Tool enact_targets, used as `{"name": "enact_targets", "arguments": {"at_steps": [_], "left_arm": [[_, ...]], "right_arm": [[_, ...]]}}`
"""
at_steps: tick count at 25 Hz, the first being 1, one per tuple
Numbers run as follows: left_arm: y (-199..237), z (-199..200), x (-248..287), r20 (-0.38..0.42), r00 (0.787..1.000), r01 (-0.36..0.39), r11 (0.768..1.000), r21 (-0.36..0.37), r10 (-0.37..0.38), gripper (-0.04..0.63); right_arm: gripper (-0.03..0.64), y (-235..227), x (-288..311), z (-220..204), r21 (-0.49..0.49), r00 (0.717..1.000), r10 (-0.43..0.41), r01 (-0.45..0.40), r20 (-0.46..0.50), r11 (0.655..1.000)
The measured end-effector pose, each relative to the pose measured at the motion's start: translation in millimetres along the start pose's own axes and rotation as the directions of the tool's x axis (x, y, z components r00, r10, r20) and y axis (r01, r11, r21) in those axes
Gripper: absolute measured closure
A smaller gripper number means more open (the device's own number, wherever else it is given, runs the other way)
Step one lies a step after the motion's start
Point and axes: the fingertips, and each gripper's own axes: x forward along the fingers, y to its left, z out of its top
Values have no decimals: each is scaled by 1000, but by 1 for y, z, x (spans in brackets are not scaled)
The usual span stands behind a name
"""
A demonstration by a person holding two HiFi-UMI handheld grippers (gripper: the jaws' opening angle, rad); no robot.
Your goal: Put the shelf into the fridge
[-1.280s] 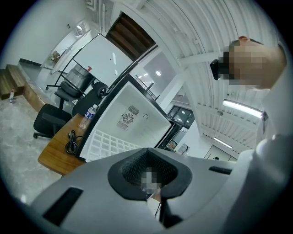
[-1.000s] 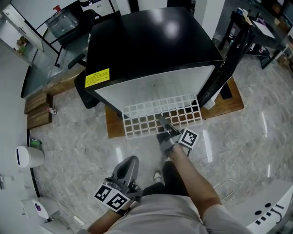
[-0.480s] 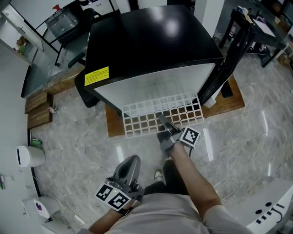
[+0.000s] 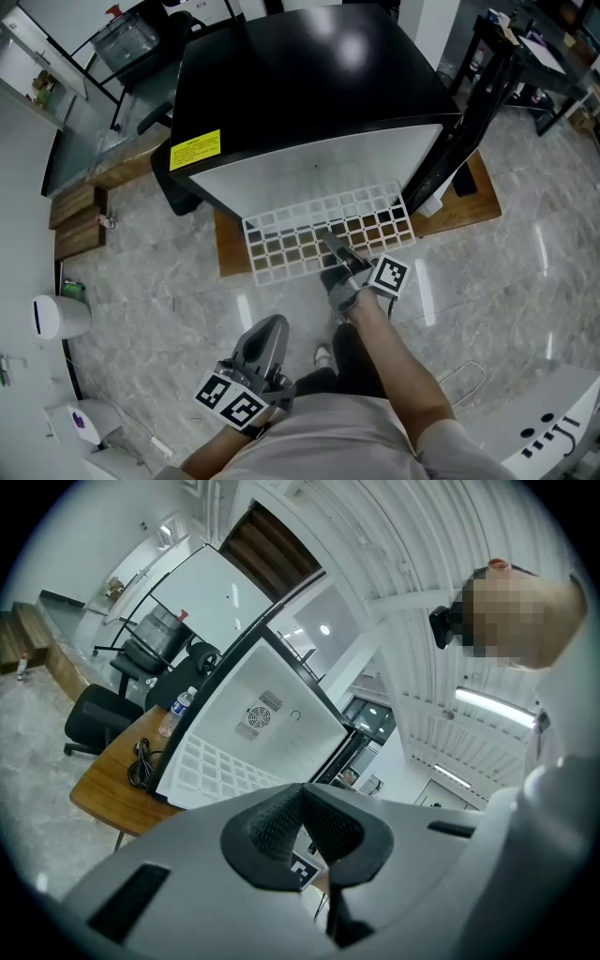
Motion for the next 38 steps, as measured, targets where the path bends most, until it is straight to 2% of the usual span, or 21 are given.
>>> {"name": "enact_targets", "arguments": {"at_steps": [4, 7, 10, 13, 17, 21, 25, 30, 32, 35, 38], "left_arm": [[1, 1, 0, 7, 1000, -9, 1000, 7, 9, 589], [11, -1, 0, 11, 999, -32, 999, 2, 32, 589], [34, -7, 7, 15, 996, -83, 995, -54, 84, 589], [71, -10, 13, 25, 985, -163, 975, -153, 169, 588], [99, -18, 25, 23, 966, -244, 942, -232, 256, 586], [112, -19, 32, 33, 953, -281, 917, -284, 302, 502], [126, -21, 37, 47, 944, -290, 888, -357, 327, 482], [123, -26, 36, 41, 946, -279, 871, -404, 323, 466], [124, -35, 33, 23, 943, -288, 850, -442, 332, 454], [128, -39, 36, 54, 947, -247, 821, -515, 318, 437], [134, -31, 48, 98, 950, -203, 822, -532, 298, 438]], "right_arm": [[572, 9, 11, -9, -85, 1000, -2, -1, -32, 996], [572, 17, 6, -11, -30, 999, 12, -13, -30, 999], [572, 17, -21, -2, -22, 999, -7, 8, 40, 1000], [572, 15, -30, 5, 2, 994, 0, 0, 113, 1000], [572, 17, -28, 10, -22, 994, -1, 3, 113, 1000], [572, 17, -25, 11, -15, 993, 2, -1, 119, 1000], [572, 10, -21, 14, -18, 992, -19, 21, 123, 1000], [572, 9, -19, 14, -12, 992, -19, 21, 122, 1000], [572, 11, -17, 15, 6, 992, -9, 8, 128, 1000], [572, 12, -17, 13, -4, 993, -5, 6, 119, 1000], [572, 10, -17, 10, -7, 994, -12, 13, 108, 1000]]}}
